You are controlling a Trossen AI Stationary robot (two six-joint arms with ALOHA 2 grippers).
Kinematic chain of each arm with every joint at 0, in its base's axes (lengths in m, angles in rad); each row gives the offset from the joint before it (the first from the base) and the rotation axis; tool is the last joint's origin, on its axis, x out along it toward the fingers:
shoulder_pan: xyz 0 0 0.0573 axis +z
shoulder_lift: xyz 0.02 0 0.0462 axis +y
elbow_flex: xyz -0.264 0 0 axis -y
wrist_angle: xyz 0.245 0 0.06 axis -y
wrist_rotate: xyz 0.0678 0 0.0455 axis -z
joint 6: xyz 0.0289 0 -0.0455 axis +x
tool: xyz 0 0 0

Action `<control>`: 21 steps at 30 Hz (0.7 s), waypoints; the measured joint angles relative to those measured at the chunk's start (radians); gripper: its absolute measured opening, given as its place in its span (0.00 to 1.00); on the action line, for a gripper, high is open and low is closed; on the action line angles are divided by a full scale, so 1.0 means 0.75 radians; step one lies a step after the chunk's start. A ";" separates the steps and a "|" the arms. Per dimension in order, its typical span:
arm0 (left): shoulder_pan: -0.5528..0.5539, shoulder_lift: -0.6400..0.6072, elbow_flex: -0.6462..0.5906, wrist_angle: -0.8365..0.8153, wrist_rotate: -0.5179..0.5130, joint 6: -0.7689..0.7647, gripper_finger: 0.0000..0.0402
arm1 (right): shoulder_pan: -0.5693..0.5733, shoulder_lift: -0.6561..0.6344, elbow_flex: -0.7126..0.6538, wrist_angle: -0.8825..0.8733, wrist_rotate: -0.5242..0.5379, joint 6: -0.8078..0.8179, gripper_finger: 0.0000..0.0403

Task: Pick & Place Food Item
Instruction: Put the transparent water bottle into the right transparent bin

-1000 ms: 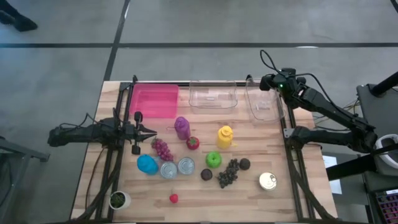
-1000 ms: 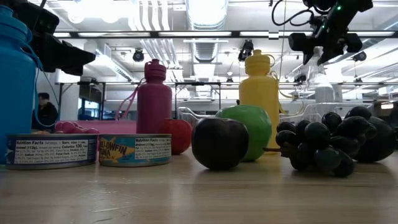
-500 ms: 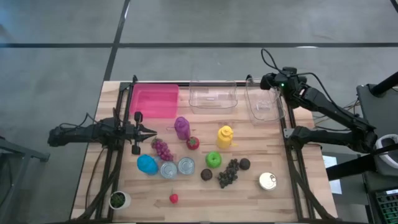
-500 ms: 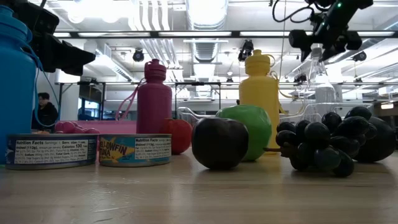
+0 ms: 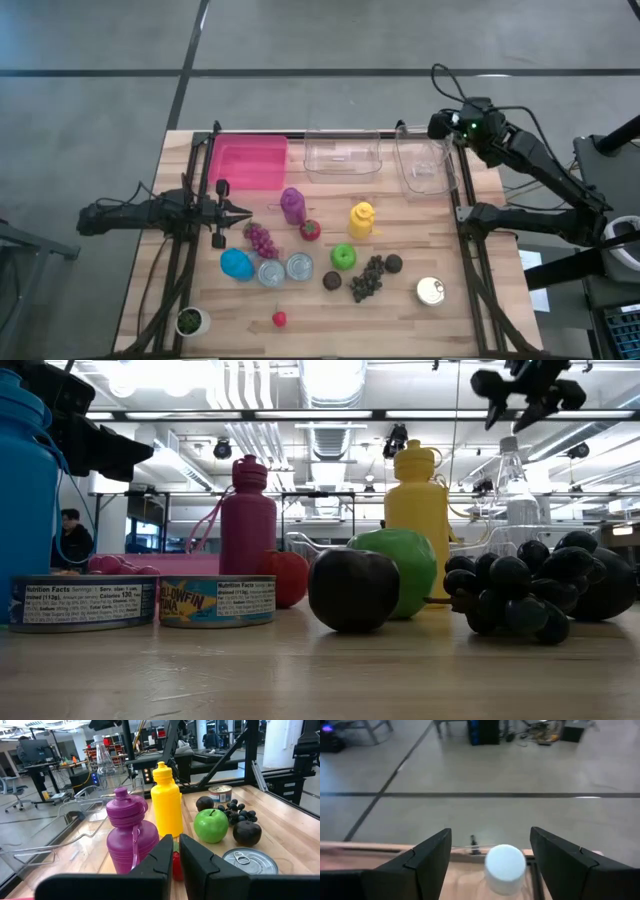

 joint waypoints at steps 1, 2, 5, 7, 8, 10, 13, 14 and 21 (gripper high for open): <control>0.000 0.000 0.000 0.000 0.000 0.000 0.09 | 0.001 0.000 0.026 -0.022 -0.031 -0.005 0.65; 0.000 0.000 0.000 0.000 0.000 0.000 0.09 | 0.001 0.000 0.047 -0.041 -0.066 -0.017 0.64; 0.000 0.000 0.000 0.000 0.000 0.000 0.09 | 0.015 0.000 0.084 -0.073 -0.162 -0.067 0.63; 0.000 0.000 0.000 0.000 0.000 0.000 0.09 | 0.034 0.000 0.092 -0.092 -0.185 -0.098 0.62; 0.000 0.000 0.000 0.000 0.000 0.000 0.09 | 0.045 0.000 0.093 -0.096 -0.190 -0.109 0.61; 0.000 0.000 0.000 0.000 0.000 0.000 0.09 | 0.072 0.000 0.090 -0.106 -0.193 -0.121 0.61; 0.000 0.000 0.000 0.000 0.000 0.000 0.09 | 0.116 0.000 0.073 -0.109 -0.194 -0.162 0.59; 0.000 0.000 0.000 0.000 0.000 0.000 0.09 | 0.132 0.000 0.069 -0.108 -0.194 -0.178 0.59; 0.000 0.000 0.000 0.000 0.000 0.000 0.09 | 0.254 0.000 0.056 -0.107 -0.193 -0.212 0.56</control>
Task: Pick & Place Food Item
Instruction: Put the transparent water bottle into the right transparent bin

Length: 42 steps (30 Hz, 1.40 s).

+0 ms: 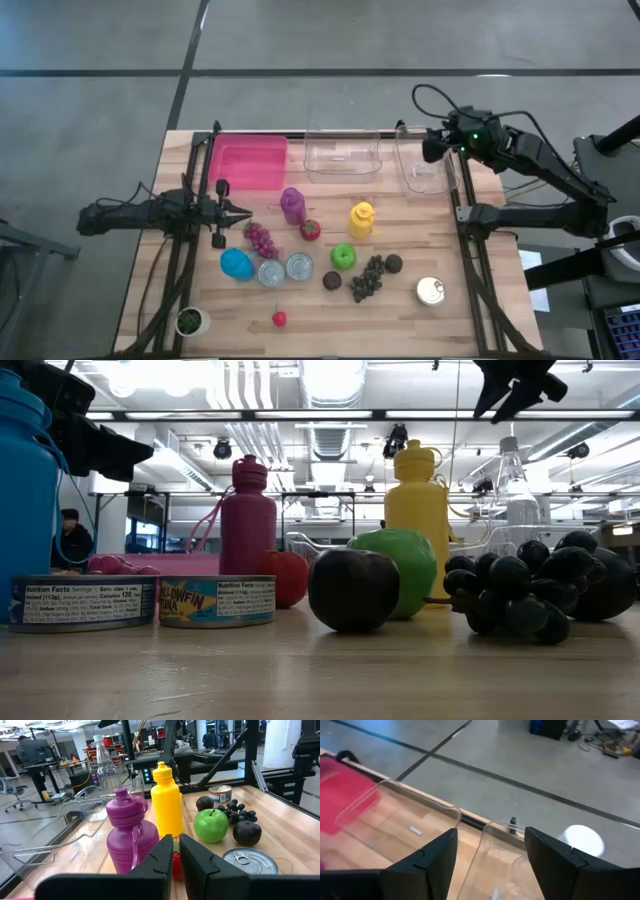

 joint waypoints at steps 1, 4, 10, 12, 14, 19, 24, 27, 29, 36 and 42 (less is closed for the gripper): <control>0.000 0.000 0.000 0.000 0.000 0.000 0.09 | 0.016 0.000 0.000 -0.001 0.000 -0.002 0.56; 0.000 0.000 0.000 0.000 0.000 0.000 0.09 | 0.060 0.000 0.000 -0.010 0.000 -0.028 0.56; 0.000 0.000 0.000 0.000 0.000 0.000 0.09 | 0.129 0.000 0.000 -0.147 -0.001 0.009 0.56; 0.000 0.000 0.000 0.000 0.000 0.000 0.09 | 0.151 0.000 0.000 -0.217 -0.008 0.013 0.56; 0.000 0.000 0.000 0.000 0.000 0.000 0.09 | 0.170 0.001 -0.001 -0.272 -0.020 0.020 0.56; 0.000 0.000 0.000 0.000 0.000 0.000 0.09 | 0.186 0.002 -0.034 -0.300 -0.197 0.084 0.56; 0.000 0.000 0.000 0.000 0.000 0.000 0.09 | 0.185 0.024 -0.129 -0.298 -0.221 0.140 0.56; 0.000 0.000 0.000 0.000 0.000 0.000 0.09 | 0.185 0.033 -0.199 -0.297 -0.219 0.201 0.56; 0.000 0.000 0.000 0.000 0.000 0.000 0.09 | 0.185 0.041 -0.237 -0.297 -0.219 0.223 0.56; 0.000 0.000 0.000 0.000 0.000 0.000 0.09 | 0.167 0.048 -0.328 -0.276 -0.168 0.281 0.56; 0.000 -0.001 0.000 0.000 0.000 0.000 0.09 | 0.108 0.047 -0.373 -0.266 -0.037 0.344 0.56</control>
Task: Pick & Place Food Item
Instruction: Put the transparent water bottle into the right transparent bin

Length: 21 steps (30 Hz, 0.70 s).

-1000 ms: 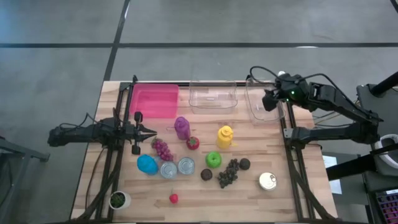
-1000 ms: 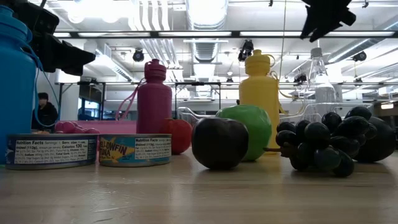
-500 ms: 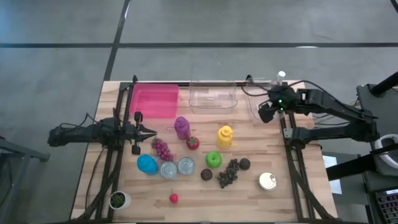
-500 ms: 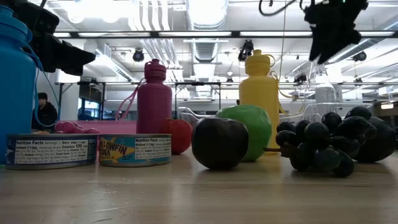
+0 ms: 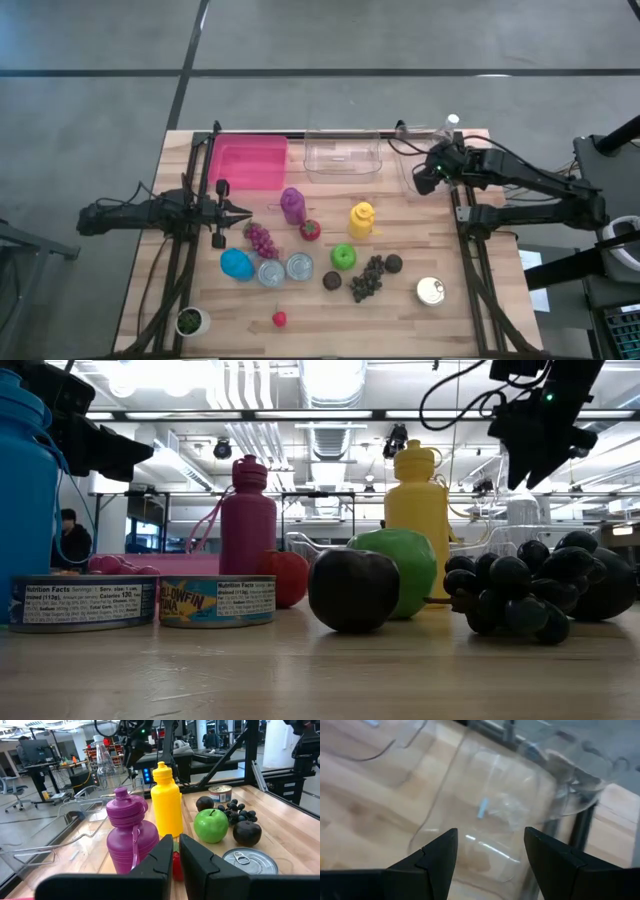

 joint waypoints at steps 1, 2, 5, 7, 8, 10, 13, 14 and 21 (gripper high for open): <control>0.000 0.000 0.000 0.000 0.000 0.000 0.09 | -0.011 -0.001 -0.010 0.010 0.009 0.003 0.56; 0.000 0.000 0.000 -0.001 0.000 0.000 0.09 | -0.022 -0.001 -0.023 0.027 0.010 0.007 0.56; 0.000 0.000 0.000 -0.001 0.000 0.000 0.09 | -0.056 -0.001 -0.064 0.061 0.009 0.002 0.56; 0.000 0.000 0.000 0.000 0.000 0.000 0.09 | -0.080 -0.001 -0.087 0.082 0.009 0.000 0.56; 0.000 0.001 0.000 0.000 0.000 0.000 0.09 | -0.091 -0.001 -0.098 0.089 0.009 0.000 0.56; 0.000 0.001 0.001 0.000 0.000 0.000 0.09 | -0.111 -0.001 -0.118 0.107 0.009 -0.001 0.56; 0.000 0.000 0.000 -0.001 0.000 0.000 0.09 | -0.143 -0.001 -0.149 0.143 0.009 -0.004 0.56; 0.000 0.000 0.000 -0.001 0.000 0.000 0.09 | -0.153 0.000 -0.158 0.154 0.008 -0.004 0.56; 0.000 0.001 0.000 -0.001 0.000 0.000 0.09 | -0.222 -0.001 -0.187 0.218 0.010 -0.017 0.56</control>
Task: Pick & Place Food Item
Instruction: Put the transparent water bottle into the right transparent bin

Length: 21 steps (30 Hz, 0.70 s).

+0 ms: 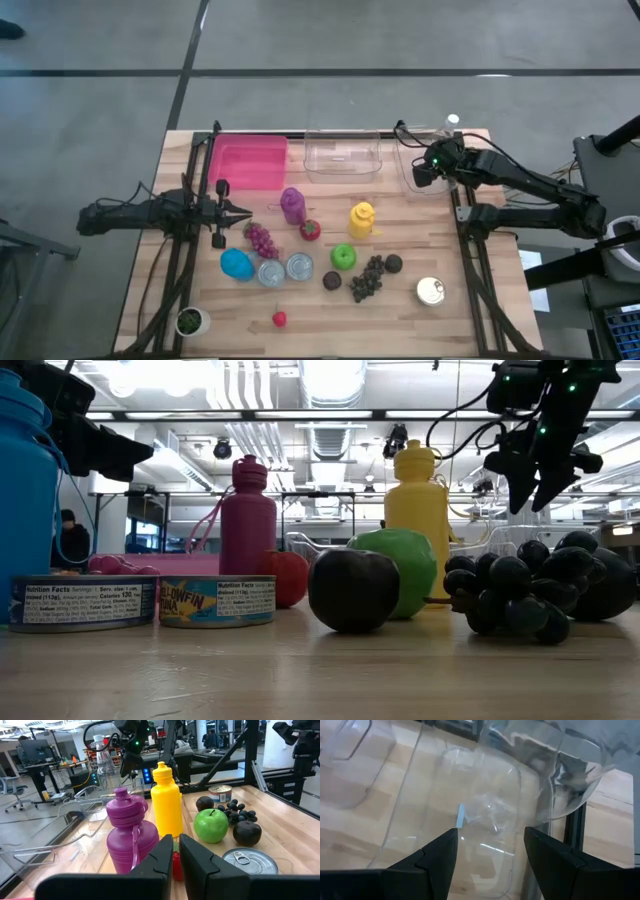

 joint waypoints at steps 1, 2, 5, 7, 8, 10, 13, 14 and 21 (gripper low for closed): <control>0.000 0.000 0.000 0.001 0.000 0.000 0.09 | -0.008 0.000 -0.009 0.012 0.002 0.000 0.56; 0.000 0.000 0.001 0.000 0.000 0.000 0.09 | -0.015 0.000 -0.020 0.025 0.003 0.000 0.56; 0.000 0.000 0.000 0.000 0.000 0.000 0.09 | -0.035 0.000 -0.058 0.061 0.003 0.000 0.56; 0.000 0.000 0.000 0.000 0.000 0.000 0.09 | -0.050 0.000 -0.084 0.083 0.006 -0.005 0.56; 0.000 0.000 0.000 0.000 0.000 0.000 0.09 | -0.058 0.001 -0.095 0.096 0.015 -0.005 0.56; 0.000 0.000 0.000 0.000 0.000 0.000 0.09 | -0.070 0.001 -0.115 0.122 0.039 -0.005 0.56; 0.000 0.000 0.000 0.000 0.000 0.000 0.09 | -0.088 0.001 -0.145 0.170 0.057 -0.007 0.56; 0.000 -0.001 0.000 0.000 0.000 0.000 0.09 | -0.093 0.001 -0.154 0.189 0.061 -0.007 0.56; 0.000 0.000 0.000 0.000 0.000 0.000 0.09 | -0.107 0.001 -0.181 0.261 0.102 -0.019 0.56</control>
